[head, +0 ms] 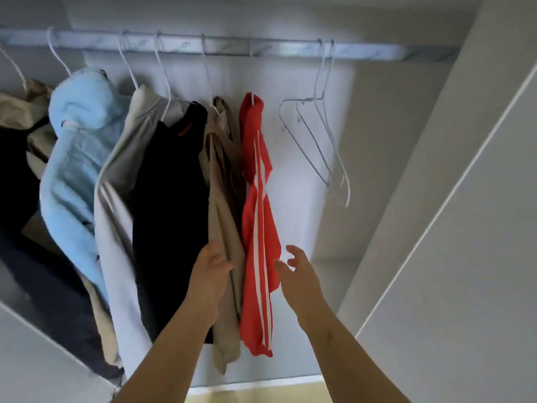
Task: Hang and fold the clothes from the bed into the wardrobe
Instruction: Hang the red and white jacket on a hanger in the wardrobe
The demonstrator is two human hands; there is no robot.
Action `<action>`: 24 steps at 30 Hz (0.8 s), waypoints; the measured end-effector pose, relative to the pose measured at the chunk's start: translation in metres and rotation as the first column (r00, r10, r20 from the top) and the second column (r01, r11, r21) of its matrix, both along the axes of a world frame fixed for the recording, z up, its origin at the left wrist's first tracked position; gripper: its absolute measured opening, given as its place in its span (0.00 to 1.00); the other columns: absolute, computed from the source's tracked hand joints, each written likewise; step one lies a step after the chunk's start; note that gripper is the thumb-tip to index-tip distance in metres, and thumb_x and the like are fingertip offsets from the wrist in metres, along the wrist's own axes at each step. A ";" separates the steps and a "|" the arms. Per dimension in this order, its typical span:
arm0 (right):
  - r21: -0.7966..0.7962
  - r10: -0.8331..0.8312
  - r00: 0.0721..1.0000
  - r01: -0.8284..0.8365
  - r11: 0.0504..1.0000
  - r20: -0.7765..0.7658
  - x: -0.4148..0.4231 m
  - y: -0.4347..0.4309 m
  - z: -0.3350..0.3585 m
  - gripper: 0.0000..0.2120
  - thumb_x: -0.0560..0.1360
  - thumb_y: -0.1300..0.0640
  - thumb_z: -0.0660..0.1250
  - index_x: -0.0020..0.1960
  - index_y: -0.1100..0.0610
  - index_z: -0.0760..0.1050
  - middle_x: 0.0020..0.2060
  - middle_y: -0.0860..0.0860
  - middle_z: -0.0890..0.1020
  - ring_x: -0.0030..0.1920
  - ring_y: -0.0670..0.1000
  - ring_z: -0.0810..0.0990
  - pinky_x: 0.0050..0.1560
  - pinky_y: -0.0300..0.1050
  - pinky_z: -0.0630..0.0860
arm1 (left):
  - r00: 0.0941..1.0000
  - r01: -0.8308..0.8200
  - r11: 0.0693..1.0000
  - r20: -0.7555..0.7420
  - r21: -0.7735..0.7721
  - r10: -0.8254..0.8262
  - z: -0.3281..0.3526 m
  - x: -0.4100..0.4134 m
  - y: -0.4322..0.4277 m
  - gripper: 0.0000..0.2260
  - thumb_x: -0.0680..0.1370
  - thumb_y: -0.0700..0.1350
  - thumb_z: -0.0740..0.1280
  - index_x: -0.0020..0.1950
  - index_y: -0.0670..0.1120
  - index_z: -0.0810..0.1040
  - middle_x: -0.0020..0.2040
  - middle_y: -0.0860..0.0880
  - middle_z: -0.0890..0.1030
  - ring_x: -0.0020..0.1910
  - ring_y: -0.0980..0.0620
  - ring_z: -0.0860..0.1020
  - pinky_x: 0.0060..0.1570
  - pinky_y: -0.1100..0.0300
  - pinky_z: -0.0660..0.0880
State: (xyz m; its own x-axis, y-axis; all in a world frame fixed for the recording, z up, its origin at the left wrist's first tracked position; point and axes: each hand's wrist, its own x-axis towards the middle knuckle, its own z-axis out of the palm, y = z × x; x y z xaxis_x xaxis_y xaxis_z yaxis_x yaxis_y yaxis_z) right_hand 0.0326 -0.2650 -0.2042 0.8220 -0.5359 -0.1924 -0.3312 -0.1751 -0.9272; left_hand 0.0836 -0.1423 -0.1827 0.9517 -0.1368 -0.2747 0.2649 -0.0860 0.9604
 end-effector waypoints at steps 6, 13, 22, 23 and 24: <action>0.103 -0.115 0.975 0.137 0.985 -0.192 -0.094 0.009 -0.047 0.15 0.79 0.55 0.60 0.65 0.52 0.67 0.57 0.50 0.76 0.40 0.41 0.74 0.27 0.23 0.66 | 0.988 0.103 0.992 -0.125 0.069 -0.093 -0.030 -0.079 0.004 0.08 0.78 0.34 0.60 0.51 0.43 0.76 0.36 0.51 0.75 0.29 0.57 0.73 0.27 0.67 0.68; 0.181 -0.240 0.946 0.281 0.943 -0.218 -0.178 0.022 -0.048 0.13 0.77 0.58 0.61 0.61 0.56 0.72 0.51 0.51 0.75 0.47 0.50 0.73 0.46 0.40 0.67 | 0.934 0.277 0.958 -0.253 0.070 -0.252 -0.054 -0.128 0.007 0.05 0.76 0.38 0.66 0.47 0.48 0.77 0.47 0.46 0.78 0.42 0.52 0.76 0.37 0.61 0.71; 0.289 -0.563 0.815 0.577 0.764 -0.138 -0.250 0.073 -0.038 0.06 0.76 0.60 0.59 0.45 0.54 0.73 0.40 0.45 0.75 0.38 0.49 0.72 0.37 0.41 0.67 | 0.750 0.649 0.758 -0.234 0.073 -0.619 -0.057 -0.169 0.036 0.07 0.75 0.39 0.67 0.44 0.51 0.77 0.43 0.51 0.79 0.42 0.56 0.76 0.40 0.61 0.71; 0.321 -0.579 0.802 0.593 0.738 -0.149 -0.261 0.091 -0.040 0.06 0.77 0.59 0.59 0.44 0.53 0.73 0.41 0.45 0.75 0.38 0.49 0.73 0.37 0.41 0.68 | 0.731 0.673 0.734 -0.229 0.089 -0.643 -0.060 -0.177 0.051 0.07 0.75 0.38 0.67 0.44 0.51 0.77 0.43 0.50 0.78 0.42 0.56 0.76 0.40 0.61 0.71; 0.353 -0.600 0.783 0.614 0.706 -0.163 -0.274 0.111 -0.041 0.06 0.77 0.58 0.59 0.44 0.51 0.73 0.40 0.46 0.75 0.38 0.49 0.74 0.37 0.41 0.69 | 0.711 0.697 0.710 -0.230 0.106 -0.664 -0.063 -0.185 0.067 0.08 0.75 0.38 0.67 0.44 0.52 0.77 0.42 0.50 0.78 0.42 0.56 0.75 0.41 0.61 0.70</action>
State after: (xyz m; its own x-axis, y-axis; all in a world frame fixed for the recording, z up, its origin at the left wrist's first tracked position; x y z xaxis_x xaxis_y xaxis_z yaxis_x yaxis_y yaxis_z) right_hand -0.2412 -0.1544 -0.2455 0.3334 -0.7991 -0.5003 -0.2772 0.4241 -0.8621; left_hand -0.1013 -0.0755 -0.2452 0.5563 -0.6643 -0.4992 0.2178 -0.4632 0.8591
